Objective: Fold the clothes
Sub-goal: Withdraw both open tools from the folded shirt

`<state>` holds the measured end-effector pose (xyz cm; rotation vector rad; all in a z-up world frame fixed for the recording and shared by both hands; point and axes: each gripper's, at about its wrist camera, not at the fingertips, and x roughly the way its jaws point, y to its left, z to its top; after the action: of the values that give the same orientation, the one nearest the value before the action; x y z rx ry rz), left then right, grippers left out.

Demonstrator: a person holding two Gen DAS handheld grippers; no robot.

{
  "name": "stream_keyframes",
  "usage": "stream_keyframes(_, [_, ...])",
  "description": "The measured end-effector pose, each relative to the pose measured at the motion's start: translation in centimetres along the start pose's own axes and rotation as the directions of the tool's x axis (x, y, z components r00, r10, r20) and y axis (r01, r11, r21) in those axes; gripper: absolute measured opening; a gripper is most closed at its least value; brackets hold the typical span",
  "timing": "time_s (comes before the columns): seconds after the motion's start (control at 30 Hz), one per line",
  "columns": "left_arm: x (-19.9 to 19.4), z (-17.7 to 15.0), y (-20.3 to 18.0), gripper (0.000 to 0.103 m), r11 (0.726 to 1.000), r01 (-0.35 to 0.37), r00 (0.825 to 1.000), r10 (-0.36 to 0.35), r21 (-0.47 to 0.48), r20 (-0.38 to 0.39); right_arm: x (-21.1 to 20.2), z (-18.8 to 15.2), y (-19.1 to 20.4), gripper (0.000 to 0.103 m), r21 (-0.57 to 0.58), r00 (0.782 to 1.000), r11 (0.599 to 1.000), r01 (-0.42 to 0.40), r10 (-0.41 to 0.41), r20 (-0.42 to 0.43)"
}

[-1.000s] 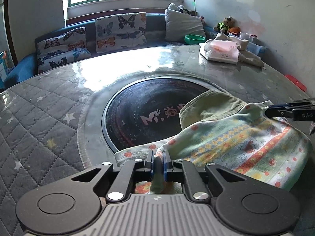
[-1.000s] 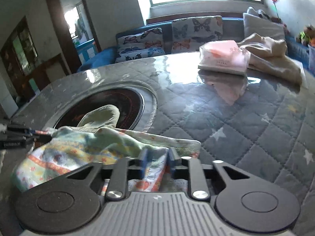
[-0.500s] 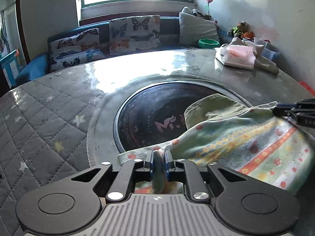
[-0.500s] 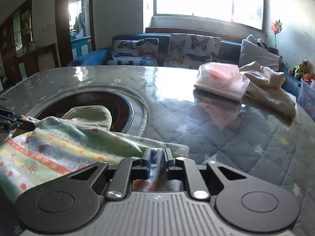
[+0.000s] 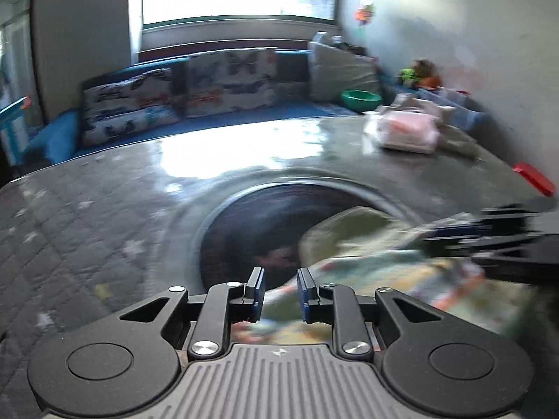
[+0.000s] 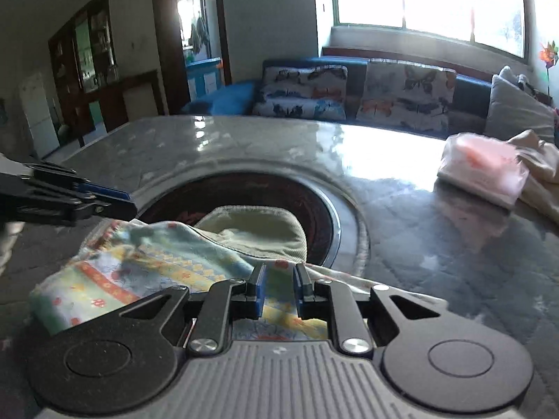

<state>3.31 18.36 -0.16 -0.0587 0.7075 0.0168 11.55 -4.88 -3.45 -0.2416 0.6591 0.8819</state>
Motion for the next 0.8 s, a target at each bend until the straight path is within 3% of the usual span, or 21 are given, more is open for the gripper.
stream_keyframes(0.17, [2.0, 0.4, -1.9, 0.021, 0.998, 0.061, 0.998, -0.061, 0.016, -0.027, 1.2, -0.2, -0.2, 0.015, 0.016, 1.0, 1.0, 0.021, -0.021, -0.02])
stream_keyframes(0.3, [3.5, 0.4, -1.7, 0.021, 0.998, 0.057, 0.997, -0.057, -0.006, -0.051, 0.4, 0.1, -0.2, 0.017, 0.018, 1.0, 1.0, 0.02, -0.02, -0.008])
stream_keyframes(0.53, [4.6, -0.1, -1.3, 0.023, 0.999, 0.046, 0.996, -0.048, -0.028, -0.07, -0.9, -0.4, 2.8, 0.018, -0.064, 0.996, 0.994, -0.089, 0.089, 0.0])
stream_keyframes(0.8, [4.6, -0.1, -1.3, 0.024, 0.999, 0.036, 0.997, -0.039, -0.037, -0.067, -2.6, -1.8, 4.7, 0.018, -0.118, 0.997, 0.99, -0.071, 0.075, 0.024])
